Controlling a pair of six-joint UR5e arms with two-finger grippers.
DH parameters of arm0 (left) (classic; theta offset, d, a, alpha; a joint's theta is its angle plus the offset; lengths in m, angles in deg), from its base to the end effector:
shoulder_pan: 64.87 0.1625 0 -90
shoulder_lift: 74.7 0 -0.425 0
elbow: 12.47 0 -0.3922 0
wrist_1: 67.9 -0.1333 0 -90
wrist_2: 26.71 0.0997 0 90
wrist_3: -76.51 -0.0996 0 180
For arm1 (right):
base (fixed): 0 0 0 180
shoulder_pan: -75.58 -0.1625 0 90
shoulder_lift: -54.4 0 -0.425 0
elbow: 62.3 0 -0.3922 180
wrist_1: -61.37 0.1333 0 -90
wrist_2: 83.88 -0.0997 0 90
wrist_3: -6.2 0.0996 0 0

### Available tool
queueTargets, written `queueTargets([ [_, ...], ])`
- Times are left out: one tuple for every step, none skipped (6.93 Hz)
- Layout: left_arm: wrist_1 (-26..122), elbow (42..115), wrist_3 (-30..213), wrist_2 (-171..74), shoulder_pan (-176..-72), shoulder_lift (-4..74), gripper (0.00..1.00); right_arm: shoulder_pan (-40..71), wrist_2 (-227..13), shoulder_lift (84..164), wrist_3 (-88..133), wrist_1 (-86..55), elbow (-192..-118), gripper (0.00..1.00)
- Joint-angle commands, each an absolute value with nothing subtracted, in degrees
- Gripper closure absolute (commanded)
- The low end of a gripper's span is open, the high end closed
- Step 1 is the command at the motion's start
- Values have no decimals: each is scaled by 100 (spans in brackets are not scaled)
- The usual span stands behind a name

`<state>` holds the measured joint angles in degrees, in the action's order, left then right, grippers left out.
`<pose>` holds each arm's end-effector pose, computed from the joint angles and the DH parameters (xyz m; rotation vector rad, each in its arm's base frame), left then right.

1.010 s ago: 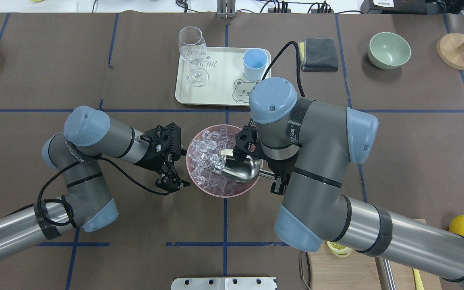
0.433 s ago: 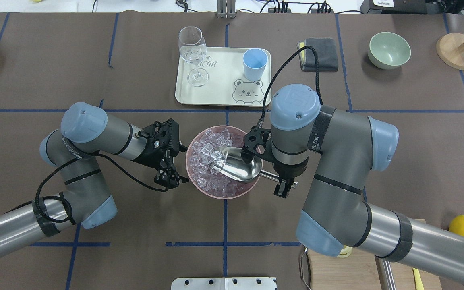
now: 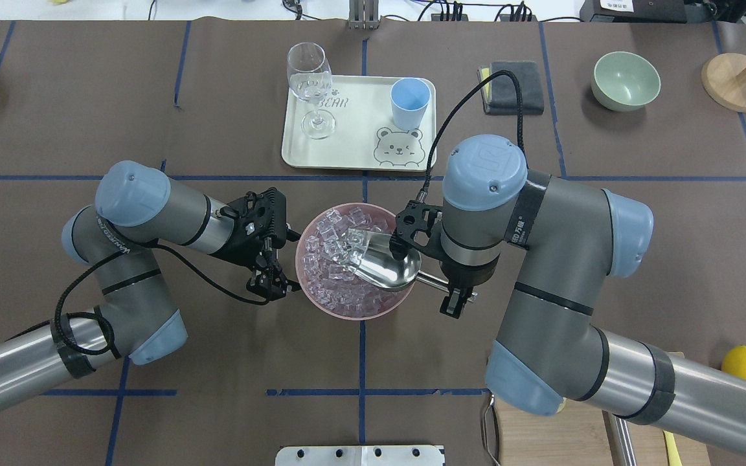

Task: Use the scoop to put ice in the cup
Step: 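Dig the scoop into the ice cubes and lift a scoopful with the right gripper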

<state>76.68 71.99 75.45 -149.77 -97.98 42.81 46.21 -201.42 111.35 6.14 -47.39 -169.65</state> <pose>0.5134 -0.4291 0.3152 0.9850 1.1144 1.2161 -0.4914 -0.3767 0.2394 0.2451 -0.7176 -1.1439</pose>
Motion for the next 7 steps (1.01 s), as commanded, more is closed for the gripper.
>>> queueTargets([
  [7668, 7208, 7545, -14993, -9835, 4281, 0, 4623, -20139, 11372, 936, -4113, -17040, 100],
  [7659, 7208, 7545, -15002, -9836, 4281, 0, 4614, -20087, 11408, 980, -4111, -17214, 100],
  [7659, 7208, 7545, -15002, -9836, 4281, 0, 4605, -20026, 11425, 1076, -4111, -17268, 100],
  [7659, 7208, 7545, -15011, -9836, 4281, 0, 4631, -19894, 11487, 1312, -4111, -17321, 100],
  [7659, 7208, 7545, -15020, -9853, 4281, 0, 4623, -19876, 11487, 1367, -4111, -17461, 100],
  [7659, 7235, 7545, -15029, -9862, 4281, 0, 4623, -19884, 11487, 1524, -4164, -17584, 100],
  [7659, 7235, 7545, -15029, -9879, 4272, 0, 4588, -19928, 11461, 1926, -4295, -17585, 100],
])
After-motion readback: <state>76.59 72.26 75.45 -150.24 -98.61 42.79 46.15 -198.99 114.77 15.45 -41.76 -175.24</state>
